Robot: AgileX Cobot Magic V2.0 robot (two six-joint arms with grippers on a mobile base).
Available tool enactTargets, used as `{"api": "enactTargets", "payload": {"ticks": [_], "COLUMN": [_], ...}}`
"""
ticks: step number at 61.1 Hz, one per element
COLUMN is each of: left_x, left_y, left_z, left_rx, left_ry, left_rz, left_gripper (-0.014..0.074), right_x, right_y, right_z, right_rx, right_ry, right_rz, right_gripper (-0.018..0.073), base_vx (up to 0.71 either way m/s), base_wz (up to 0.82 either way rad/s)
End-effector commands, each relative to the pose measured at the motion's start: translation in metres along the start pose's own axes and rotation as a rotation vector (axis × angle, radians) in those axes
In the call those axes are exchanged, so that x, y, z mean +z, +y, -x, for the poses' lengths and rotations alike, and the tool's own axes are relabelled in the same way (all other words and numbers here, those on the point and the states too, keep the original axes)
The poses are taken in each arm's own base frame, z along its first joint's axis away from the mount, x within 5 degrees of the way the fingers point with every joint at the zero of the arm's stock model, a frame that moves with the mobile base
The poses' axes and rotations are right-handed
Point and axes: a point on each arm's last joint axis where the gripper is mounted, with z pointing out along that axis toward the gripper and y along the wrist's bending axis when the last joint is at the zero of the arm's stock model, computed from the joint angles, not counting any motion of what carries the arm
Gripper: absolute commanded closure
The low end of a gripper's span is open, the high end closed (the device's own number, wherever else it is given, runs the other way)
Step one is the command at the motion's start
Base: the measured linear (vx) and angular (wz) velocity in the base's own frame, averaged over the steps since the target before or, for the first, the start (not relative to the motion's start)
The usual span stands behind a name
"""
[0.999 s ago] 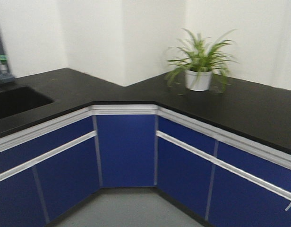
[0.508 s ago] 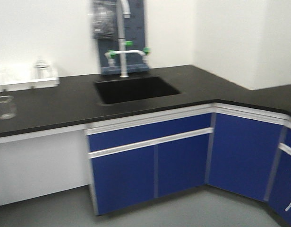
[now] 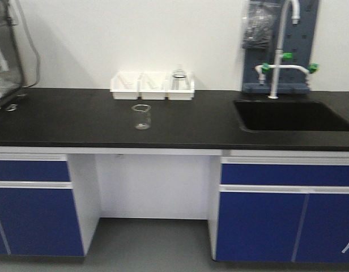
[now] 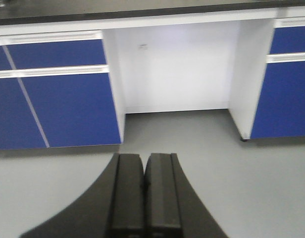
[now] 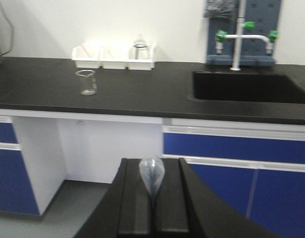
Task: Grab transparent chemical and place on left bench
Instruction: 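Hold the dropper in the right gripper while driving to the tray bench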
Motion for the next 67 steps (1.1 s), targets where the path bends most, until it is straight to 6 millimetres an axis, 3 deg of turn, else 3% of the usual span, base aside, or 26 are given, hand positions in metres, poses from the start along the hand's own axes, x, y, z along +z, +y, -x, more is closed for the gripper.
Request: {"api": "enactTargets", "payload": {"ticks": [1, 67], "left_x": [-0.0013, -0.0013], "left_y": [0.0001, 0.0001], "left_z": [0.0028, 0.0028], "left_rx": [-0.009, -0.009], "left_ry": [-0.081, -0.081], "left_rz": [0.002, 0.002], "left_gripper": [0.06, 0.06], "right_x": [-0.0031, -0.0029], "right_y": [0.0024, 0.0024], "right_z": [0.0125, 0.0123], "right_rx": [-0.019, -0.019], "right_ry": [-0.06, -0.059], "right_rz": [0.03, 0.03], "right_gripper": [0.0562, 0.0562], "base_vx": [0.13, 0.26], "base_wz": [0.51, 0.43]}}
